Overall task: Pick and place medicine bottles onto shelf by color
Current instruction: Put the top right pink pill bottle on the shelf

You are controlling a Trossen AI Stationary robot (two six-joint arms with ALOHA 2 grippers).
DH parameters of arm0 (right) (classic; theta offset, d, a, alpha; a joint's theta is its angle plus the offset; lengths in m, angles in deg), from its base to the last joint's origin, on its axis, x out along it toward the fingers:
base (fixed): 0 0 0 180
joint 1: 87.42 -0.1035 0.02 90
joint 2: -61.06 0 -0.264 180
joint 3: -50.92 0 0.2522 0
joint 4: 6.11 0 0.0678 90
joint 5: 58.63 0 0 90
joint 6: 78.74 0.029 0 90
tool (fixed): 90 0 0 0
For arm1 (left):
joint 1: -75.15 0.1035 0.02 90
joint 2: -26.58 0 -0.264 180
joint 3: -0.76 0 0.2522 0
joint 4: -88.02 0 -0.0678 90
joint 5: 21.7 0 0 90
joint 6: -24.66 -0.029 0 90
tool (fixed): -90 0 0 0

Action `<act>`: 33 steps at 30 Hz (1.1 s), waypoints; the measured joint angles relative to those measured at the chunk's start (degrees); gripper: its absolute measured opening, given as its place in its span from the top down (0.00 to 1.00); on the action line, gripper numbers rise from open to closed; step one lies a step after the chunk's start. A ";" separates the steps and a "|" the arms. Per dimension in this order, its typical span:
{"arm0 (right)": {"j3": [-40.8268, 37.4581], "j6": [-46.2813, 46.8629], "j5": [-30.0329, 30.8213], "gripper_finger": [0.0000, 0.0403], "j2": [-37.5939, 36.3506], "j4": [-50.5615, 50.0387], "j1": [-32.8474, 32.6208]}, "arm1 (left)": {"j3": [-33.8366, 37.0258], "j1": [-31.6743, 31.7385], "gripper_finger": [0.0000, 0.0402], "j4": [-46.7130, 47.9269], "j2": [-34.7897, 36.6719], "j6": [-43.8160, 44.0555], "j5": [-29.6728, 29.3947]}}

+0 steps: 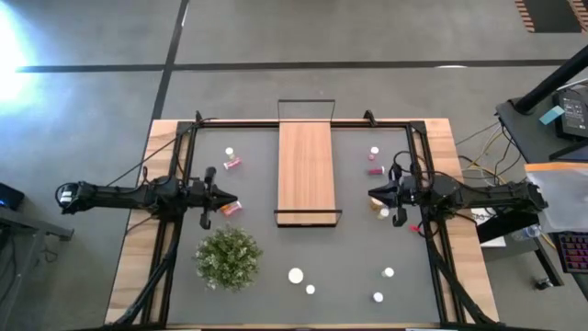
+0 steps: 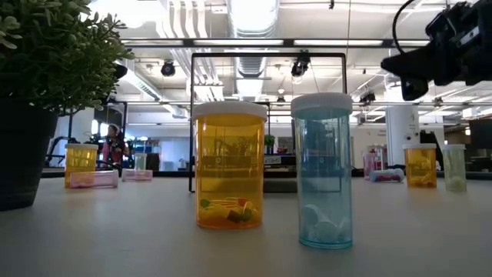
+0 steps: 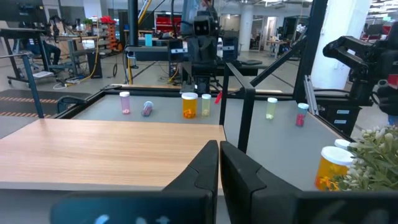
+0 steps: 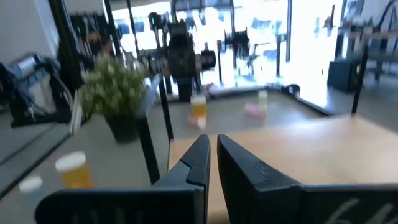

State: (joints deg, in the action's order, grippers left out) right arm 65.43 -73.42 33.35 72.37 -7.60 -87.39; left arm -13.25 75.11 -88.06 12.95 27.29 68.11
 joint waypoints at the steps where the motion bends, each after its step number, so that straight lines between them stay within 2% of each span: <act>1: 0.00 0.01 0.41 0.94 0.00 1.04 0.00 | 0.00 0.01 1.00 0.00 -0.02 0.00 0.00; 6: 0.00 2.26 10.69 0.94 0.00 3.61 0.00 | 0.00 0.02 1.00 0.01 -0.02 0.00 0.00; 11: 0.00 5.65 23.98 0.94 0.44 0.02 0.00 | 0.00 0.01 1.00 0.02 0.00 0.00 0.00; 18: 0.00 11.61 41.69 0.94 4.14 0.51 0.00 | 0.00 0.02 1.00 0.04 -0.01 0.00 -0.02; 22: -0.02 14.89 44.65 0.94 7.06 1.93 0.00 | 0.00 0.01 1.00 0.04 -0.02 0.00 -0.01; 26: 0.33 15.71 44.84 0.94 11.12 5.15 0.50 | 0.00 0.01 1.00 0.02 -0.02 0.00 -0.02; 33: 6.26 15.77 45.62 0.94 20.63 4.37 1.14 | 0.00 0.01 1.00 0.04 -0.02 0.00 -0.02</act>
State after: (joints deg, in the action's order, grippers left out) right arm 71.70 -57.65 78.97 93.01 -3.23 -86.25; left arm -13.25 75.13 -88.02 12.93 27.29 68.09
